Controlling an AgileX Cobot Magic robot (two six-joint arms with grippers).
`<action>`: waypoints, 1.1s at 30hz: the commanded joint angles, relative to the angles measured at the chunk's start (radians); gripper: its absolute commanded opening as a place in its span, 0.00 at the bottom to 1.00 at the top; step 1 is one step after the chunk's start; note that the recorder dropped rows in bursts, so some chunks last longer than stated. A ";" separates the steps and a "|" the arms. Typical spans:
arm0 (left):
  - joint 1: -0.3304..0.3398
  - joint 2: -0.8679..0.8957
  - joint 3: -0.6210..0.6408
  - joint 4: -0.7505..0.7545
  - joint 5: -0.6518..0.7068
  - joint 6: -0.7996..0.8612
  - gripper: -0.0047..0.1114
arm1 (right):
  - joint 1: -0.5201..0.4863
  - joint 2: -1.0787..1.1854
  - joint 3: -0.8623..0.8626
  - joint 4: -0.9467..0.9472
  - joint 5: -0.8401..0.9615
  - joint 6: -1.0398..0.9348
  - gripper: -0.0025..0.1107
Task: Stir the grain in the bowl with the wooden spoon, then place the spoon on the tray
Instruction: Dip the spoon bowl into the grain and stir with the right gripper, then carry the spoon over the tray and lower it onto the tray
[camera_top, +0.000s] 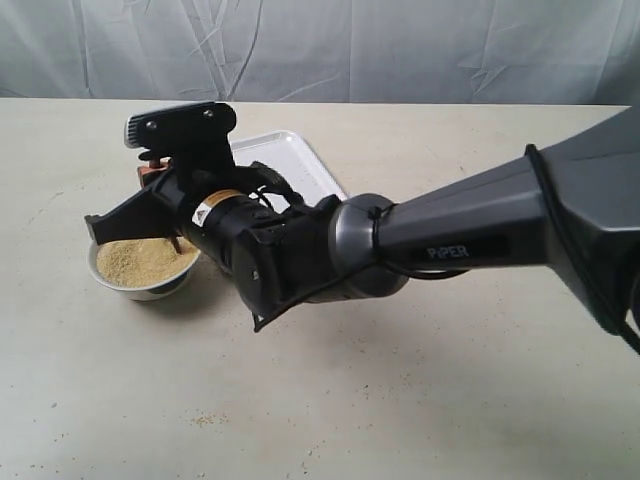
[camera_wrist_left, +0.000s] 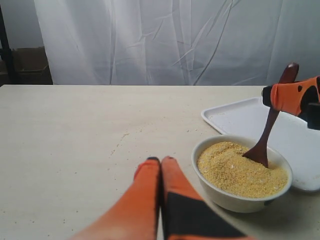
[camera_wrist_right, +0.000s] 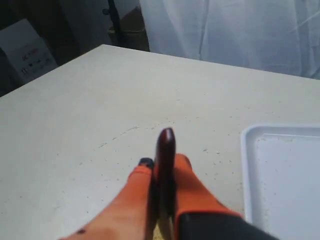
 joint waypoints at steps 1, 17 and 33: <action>0.004 -0.005 0.005 0.000 -0.006 0.000 0.04 | 0.010 -0.067 -0.004 -0.036 -0.011 0.002 0.02; 0.004 -0.005 0.005 0.000 -0.006 0.000 0.04 | 0.022 -0.008 -0.004 -0.027 -0.026 0.083 0.02; 0.004 -0.005 0.005 0.000 -0.006 0.000 0.04 | -0.393 -0.244 -0.247 0.181 0.883 -0.014 0.02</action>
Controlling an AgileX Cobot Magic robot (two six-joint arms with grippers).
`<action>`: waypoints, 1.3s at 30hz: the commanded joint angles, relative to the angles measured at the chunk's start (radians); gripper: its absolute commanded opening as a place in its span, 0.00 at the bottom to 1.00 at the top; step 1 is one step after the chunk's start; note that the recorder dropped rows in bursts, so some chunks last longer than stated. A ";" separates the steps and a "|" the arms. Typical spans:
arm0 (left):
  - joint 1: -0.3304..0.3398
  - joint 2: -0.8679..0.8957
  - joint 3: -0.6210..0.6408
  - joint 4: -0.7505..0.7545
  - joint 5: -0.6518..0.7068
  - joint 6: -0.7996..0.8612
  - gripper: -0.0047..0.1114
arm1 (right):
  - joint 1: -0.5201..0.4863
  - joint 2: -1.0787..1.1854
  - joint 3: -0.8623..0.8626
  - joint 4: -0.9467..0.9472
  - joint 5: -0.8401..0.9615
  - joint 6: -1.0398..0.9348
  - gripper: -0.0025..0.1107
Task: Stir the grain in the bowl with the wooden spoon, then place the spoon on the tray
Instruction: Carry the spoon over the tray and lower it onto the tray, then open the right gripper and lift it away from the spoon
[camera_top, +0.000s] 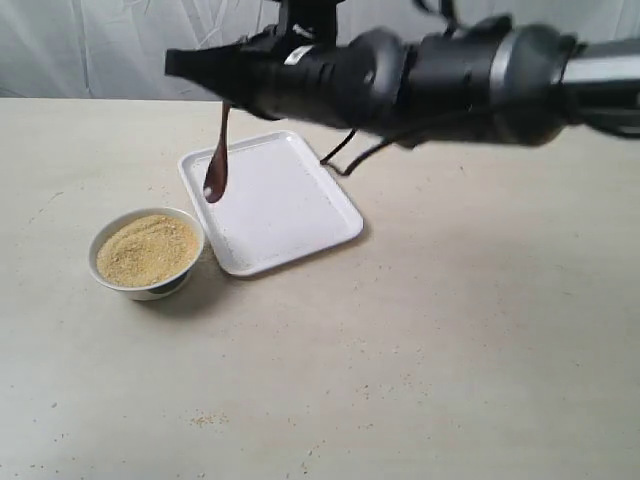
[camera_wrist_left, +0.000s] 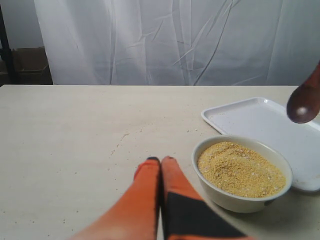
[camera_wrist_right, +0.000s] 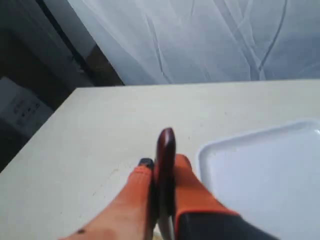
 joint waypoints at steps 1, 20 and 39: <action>0.004 -0.005 0.005 0.000 -0.006 0.000 0.04 | -0.197 0.015 -0.254 -0.041 0.579 -0.026 0.02; 0.004 -0.005 0.005 0.000 -0.006 0.000 0.04 | -0.301 0.587 -0.817 -0.209 1.012 0.023 0.36; 0.004 -0.005 0.005 0.000 -0.006 0.000 0.04 | -0.307 0.337 -0.817 -0.638 1.351 0.266 0.05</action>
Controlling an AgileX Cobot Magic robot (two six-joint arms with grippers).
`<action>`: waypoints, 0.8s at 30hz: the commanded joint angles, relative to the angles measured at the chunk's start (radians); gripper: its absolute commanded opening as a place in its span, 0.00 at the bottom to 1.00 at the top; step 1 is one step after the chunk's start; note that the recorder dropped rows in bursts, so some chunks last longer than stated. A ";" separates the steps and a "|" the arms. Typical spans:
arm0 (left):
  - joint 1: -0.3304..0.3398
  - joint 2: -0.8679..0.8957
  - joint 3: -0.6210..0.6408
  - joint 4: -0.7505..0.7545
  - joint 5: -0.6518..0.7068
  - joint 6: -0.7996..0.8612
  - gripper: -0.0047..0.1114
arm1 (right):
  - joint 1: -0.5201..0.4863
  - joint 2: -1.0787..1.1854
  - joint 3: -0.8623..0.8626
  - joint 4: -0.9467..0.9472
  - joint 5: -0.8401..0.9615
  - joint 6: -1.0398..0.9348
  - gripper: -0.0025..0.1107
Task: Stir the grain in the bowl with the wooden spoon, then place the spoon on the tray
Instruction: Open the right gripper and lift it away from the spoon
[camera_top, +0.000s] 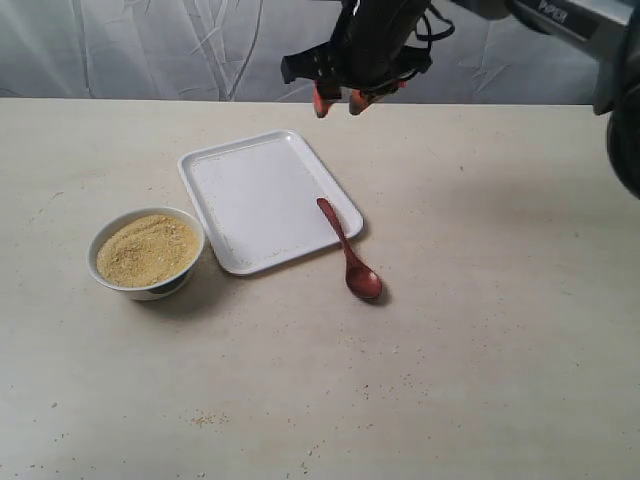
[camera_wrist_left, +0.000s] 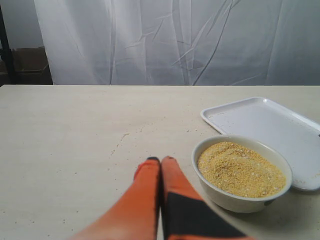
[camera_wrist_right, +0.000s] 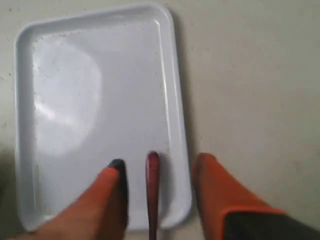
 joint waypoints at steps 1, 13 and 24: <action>0.004 -0.005 0.005 0.000 -0.006 0.000 0.04 | -0.007 -0.058 -0.004 -0.059 0.125 0.012 0.03; 0.004 -0.005 0.005 0.000 -0.006 0.000 0.04 | -0.072 -0.468 0.518 -0.051 0.092 0.023 0.05; 0.004 -0.005 0.005 0.004 -0.006 0.000 0.04 | -0.342 -1.125 1.103 -0.057 -0.175 -0.012 0.02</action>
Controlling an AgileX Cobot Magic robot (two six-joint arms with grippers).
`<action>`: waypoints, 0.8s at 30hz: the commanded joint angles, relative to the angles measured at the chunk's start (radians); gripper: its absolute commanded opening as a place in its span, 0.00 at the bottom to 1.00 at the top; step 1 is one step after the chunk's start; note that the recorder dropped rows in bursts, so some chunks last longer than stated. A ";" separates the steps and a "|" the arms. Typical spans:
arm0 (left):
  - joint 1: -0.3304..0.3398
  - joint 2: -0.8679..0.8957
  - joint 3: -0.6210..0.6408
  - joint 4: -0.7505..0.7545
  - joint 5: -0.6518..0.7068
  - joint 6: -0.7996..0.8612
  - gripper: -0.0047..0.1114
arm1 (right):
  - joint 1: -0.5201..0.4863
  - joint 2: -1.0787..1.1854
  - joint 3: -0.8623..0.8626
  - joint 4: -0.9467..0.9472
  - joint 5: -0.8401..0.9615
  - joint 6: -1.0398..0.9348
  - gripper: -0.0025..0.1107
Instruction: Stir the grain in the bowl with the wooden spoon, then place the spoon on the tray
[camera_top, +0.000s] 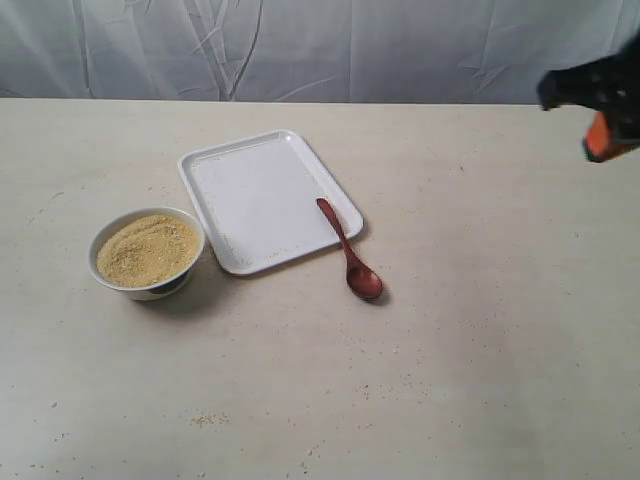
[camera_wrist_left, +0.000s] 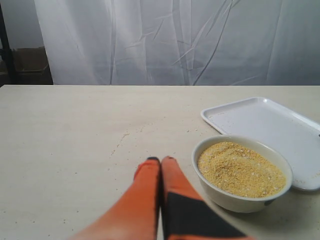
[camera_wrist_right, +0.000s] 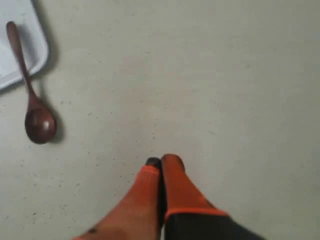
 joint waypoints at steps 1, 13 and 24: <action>0.004 -0.005 0.005 0.004 -0.006 0.000 0.04 | -0.035 -0.291 0.199 0.012 -0.162 -0.011 0.02; 0.004 -0.005 0.005 0.004 -0.006 0.000 0.04 | -0.035 -0.973 0.631 0.023 -0.411 -0.110 0.02; 0.004 -0.005 0.005 0.004 -0.006 0.000 0.04 | -0.035 -1.154 0.875 0.023 -0.513 -0.110 0.02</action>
